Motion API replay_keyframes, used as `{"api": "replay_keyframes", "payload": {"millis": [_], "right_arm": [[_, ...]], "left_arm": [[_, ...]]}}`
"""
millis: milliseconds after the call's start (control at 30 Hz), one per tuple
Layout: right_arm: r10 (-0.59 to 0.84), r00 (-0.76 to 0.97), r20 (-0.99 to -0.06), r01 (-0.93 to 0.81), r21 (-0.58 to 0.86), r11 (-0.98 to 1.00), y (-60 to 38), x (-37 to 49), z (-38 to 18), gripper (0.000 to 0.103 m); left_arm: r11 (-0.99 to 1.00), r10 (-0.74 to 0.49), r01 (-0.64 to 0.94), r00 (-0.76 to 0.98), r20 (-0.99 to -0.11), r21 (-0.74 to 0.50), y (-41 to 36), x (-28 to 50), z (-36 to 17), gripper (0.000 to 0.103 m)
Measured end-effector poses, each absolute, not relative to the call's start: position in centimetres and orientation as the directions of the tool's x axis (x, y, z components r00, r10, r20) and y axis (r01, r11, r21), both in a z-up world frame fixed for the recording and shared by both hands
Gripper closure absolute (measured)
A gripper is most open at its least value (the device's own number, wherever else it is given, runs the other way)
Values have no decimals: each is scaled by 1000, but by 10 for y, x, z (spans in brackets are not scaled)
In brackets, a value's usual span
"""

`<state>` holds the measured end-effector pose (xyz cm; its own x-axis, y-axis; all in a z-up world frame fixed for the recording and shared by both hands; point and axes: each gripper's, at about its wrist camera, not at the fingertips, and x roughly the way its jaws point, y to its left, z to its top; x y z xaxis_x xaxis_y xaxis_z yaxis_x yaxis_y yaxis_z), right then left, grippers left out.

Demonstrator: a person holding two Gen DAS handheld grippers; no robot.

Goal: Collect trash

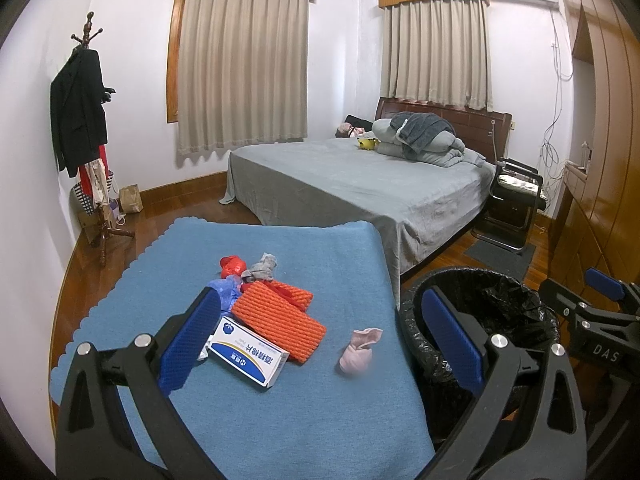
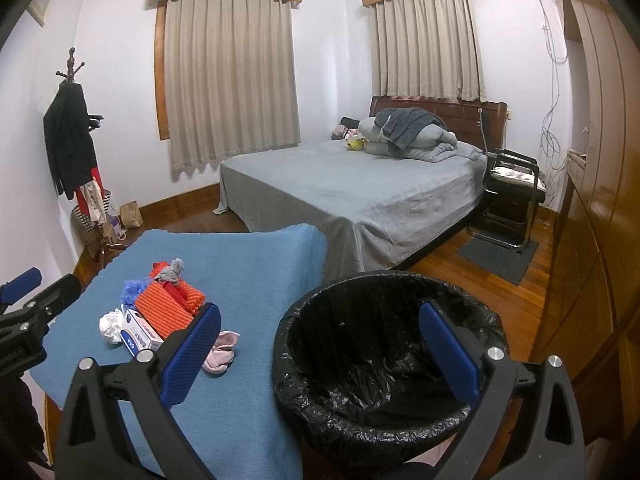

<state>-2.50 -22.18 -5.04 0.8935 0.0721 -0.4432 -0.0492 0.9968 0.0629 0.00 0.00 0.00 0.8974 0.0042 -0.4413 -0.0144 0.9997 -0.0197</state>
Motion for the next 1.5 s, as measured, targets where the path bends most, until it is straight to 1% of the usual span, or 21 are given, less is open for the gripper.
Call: {"api": "replay_keyframes", "payload": {"millis": [967, 1500], "right_arm": [[78, 889, -450, -55, 65, 996, -227, -25, -49, 6], [86, 886, -455, -65, 62, 996, -209, -21, -63, 6]], "left_arm": [[1000, 3, -14, 897, -443, -22, 0, 0, 0, 5], [1000, 3, -15, 896, -444, -23, 0, 0, 0, 5]]}}
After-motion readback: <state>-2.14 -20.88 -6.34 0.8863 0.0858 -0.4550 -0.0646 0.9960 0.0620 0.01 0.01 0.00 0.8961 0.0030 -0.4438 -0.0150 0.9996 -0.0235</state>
